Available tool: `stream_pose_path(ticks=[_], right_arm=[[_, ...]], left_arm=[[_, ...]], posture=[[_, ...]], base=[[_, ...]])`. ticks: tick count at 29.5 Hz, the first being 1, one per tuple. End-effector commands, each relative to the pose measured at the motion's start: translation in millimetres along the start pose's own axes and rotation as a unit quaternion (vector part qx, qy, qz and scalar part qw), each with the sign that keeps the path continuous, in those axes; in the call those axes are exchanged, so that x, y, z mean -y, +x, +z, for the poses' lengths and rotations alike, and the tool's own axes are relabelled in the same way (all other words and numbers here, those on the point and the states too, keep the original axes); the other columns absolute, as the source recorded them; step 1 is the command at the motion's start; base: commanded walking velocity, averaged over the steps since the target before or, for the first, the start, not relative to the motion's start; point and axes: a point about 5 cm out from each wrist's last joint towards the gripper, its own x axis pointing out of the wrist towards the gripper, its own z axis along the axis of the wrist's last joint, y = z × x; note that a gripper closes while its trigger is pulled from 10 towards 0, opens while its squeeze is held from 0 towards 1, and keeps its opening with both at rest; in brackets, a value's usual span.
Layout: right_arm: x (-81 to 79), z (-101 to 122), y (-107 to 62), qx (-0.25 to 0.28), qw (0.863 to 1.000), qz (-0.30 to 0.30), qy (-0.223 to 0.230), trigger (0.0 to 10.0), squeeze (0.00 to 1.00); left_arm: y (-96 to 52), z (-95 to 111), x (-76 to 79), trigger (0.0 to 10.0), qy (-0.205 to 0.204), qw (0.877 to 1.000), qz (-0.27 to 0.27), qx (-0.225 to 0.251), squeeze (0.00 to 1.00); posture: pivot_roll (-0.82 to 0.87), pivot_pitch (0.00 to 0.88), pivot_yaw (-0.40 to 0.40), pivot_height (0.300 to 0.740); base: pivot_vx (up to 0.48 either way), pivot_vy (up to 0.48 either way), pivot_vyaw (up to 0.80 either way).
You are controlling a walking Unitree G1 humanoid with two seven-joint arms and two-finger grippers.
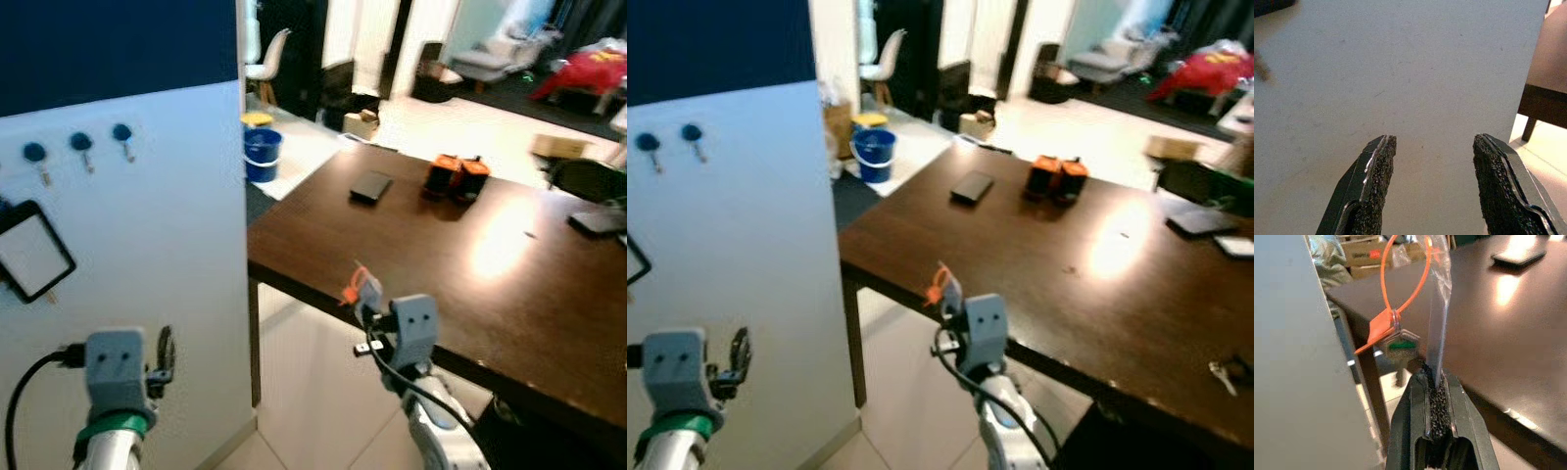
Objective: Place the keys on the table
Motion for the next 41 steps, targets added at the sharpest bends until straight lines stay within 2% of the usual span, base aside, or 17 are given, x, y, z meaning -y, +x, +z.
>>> stream_pose_path(ticks=[1,8,9,12,16,24,31,35,41], right_arm=[[5.0,-3.8,-2.5,-0.008,1.000,-0.005,-0.010,10.0,0.00],[9.1,-6.8,-7.6,-0.013,1.000,-0.015,-0.010,10.0,0.00],[9.7,-7.6,-9.0,-0.014,1.000,-0.018,-0.011,10.0,0.00],[9.6,-8.0,-9.9,-0.014,1.000,-0.019,-0.011,10.0,0.00],[8.9,-8.4,-10.7,-0.013,1.000,-0.019,-0.012,10.0,0.00],[10.2,-8.4,-10.1,-0.012,1.000,-0.020,-0.015,10.0,0.00],[8.4,-8.5,-9.4,-0.013,1.000,-0.008,-0.017,10.0,0.00],[1.6,-8.2,-7.6,-0.013,0.999,0.021,-0.039,10.0,0.00],[8.0,-9.0,-8.8,-0.016,0.999,0.002,-0.033,10.0,0.00]], left_arm=[[-1.2,0.8,2.3,10.0,-0.004,1.000,-0.004,0.001,0.00],[-0.2,0.1,4.3,10.0,-0.020,1.000,-0.003,-0.001,0.00],[-1.2,-0.7,6.5,10.0,-0.047,0.999,-0.009,-0.012,0.00],[-2.5,0.0,9.0,10.0,-0.058,0.998,-0.020,-0.017,0.00],[-5.4,0.4,12.9,10.0,-0.041,0.998,-0.037,-0.019,0.00],[-4.4,1.0,10.8,10.0,-0.025,0.999,-0.022,-0.009,0.00],[-4.0,4.3,10.9,10.0,-0.030,0.999,-0.015,0.000,0.00],[-4.7,5.6,10.2,10.0,-0.045,0.999,-0.017,-0.001,0.00],[-3.1,7.9,11.3,10.0,-0.044,0.999,-0.021,0.003,0.00]], posture=[[-0.13,0.022,0.098,0.740],[-0.14,0.012,0.103,0.740],[-0.14,0.014,0.107,0.740],[-0.14,0.018,0.111,0.740],[-0.14,0.018,0.111,0.740],[-0.14,0.024,0.110,0.740],[-0.11,0.042,0.100,0.740],[-0.12,0.039,0.106,0.740],[-0.13,0.040,0.111,0.740]], base=[[0.000,0.000,-0.80],[0.000,0.000,-0.80],[0.000,0.000,-0.80],[0.000,0.000,-0.80],[0.000,0.000,-0.80],[0.000,0.000,-0.80],[0.000,0.000,-0.80],[0.000,0.000,0.00],[0.000,0.000,0.00]])
